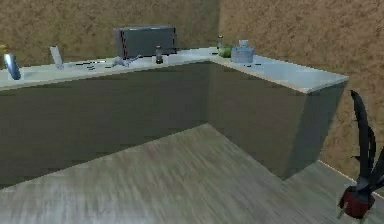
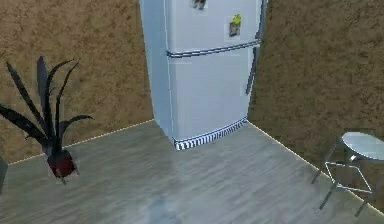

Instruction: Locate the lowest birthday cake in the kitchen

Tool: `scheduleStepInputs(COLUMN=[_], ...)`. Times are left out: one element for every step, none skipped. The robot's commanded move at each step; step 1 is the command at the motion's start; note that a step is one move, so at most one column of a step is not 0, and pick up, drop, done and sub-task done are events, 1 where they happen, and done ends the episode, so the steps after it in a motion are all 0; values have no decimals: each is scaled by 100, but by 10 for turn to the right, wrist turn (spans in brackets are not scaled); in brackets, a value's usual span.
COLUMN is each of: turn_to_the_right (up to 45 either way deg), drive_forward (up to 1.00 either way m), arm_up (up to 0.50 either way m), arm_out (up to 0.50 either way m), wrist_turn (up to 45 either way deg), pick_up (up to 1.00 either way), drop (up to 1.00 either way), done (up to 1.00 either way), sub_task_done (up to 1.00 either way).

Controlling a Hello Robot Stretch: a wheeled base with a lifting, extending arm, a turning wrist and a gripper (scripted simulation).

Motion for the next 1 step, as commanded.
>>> scheduleStepInputs(turn_to_the_right=[0], drive_forward=[100], arm_up=[0], arm_out=[0], wrist_turn=[0], pick_up=[0], drop=[0], done=[0], sub_task_done=[0])
